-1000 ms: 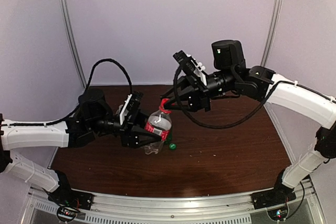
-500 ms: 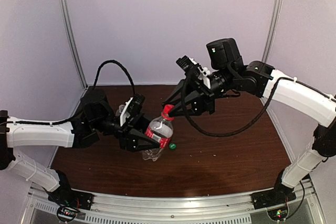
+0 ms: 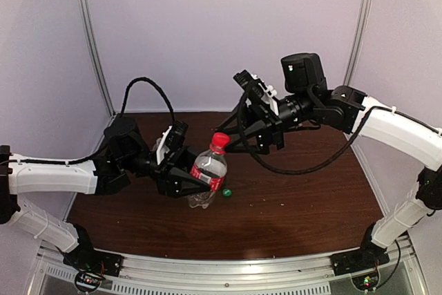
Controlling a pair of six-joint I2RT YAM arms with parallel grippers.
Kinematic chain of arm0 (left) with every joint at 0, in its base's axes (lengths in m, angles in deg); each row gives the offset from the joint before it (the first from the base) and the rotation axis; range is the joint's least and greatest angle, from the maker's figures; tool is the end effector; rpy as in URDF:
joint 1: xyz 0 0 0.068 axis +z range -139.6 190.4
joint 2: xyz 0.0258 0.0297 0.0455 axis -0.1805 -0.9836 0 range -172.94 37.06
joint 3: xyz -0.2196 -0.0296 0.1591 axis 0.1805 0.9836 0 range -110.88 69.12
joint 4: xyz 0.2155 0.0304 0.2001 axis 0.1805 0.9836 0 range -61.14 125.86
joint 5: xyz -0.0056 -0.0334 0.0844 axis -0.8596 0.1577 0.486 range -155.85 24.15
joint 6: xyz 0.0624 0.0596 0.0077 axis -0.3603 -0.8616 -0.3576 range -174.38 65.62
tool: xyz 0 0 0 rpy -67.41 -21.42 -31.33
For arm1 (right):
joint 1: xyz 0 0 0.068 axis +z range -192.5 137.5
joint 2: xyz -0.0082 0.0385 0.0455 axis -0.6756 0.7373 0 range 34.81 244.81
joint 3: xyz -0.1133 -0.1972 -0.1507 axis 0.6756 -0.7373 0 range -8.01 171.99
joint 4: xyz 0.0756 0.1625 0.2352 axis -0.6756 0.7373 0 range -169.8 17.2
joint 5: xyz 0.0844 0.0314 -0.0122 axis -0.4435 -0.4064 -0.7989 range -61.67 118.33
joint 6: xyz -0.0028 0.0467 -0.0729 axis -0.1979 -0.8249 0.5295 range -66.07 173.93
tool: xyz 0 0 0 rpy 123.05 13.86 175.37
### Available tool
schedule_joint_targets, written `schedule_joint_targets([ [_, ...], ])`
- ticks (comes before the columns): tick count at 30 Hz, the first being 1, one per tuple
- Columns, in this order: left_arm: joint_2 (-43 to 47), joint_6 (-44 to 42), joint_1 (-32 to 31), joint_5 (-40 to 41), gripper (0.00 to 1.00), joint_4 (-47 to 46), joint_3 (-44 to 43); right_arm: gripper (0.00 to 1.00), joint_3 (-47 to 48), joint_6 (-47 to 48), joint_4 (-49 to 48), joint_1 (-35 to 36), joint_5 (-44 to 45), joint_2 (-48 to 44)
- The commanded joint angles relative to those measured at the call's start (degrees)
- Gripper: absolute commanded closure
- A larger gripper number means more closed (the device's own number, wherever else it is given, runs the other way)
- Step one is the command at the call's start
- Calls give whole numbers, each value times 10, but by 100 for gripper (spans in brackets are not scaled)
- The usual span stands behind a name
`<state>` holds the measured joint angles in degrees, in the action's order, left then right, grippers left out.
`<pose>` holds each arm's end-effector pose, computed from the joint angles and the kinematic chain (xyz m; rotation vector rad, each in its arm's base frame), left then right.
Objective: Unscrew the bottle caps
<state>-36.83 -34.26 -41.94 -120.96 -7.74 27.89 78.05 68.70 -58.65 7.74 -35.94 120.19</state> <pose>0.1540 -0.3023 0.2740 1.2850 1.2709 -1.6628 0.1899 0.3360 0.4024 -1.6493 1.1100 1.4756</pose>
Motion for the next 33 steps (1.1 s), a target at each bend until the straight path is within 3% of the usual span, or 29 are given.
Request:
schedule_joint_targets([
  [1, 11, -22, 0, 22, 73, -26, -8, 44, -17, -25, -23, -3, 32, -19],
  [7, 17, -41, 0, 69, 74, 7, -11, 28, -36, -54, -42, -3, 65, -42],
  [19, 22, -56, 0, 125, 74, 36, -15, 24, -52, -146, -87, -3, 139, -60],
  [26, 26, -68, 0, 174, 74, 63, -20, 21, -24, -280, -89, -3, 224, -46],
  [33, 27, -73, 0, 200, 74, 71, -21, 13, -23, -301, -68, 1, 241, -33],
])
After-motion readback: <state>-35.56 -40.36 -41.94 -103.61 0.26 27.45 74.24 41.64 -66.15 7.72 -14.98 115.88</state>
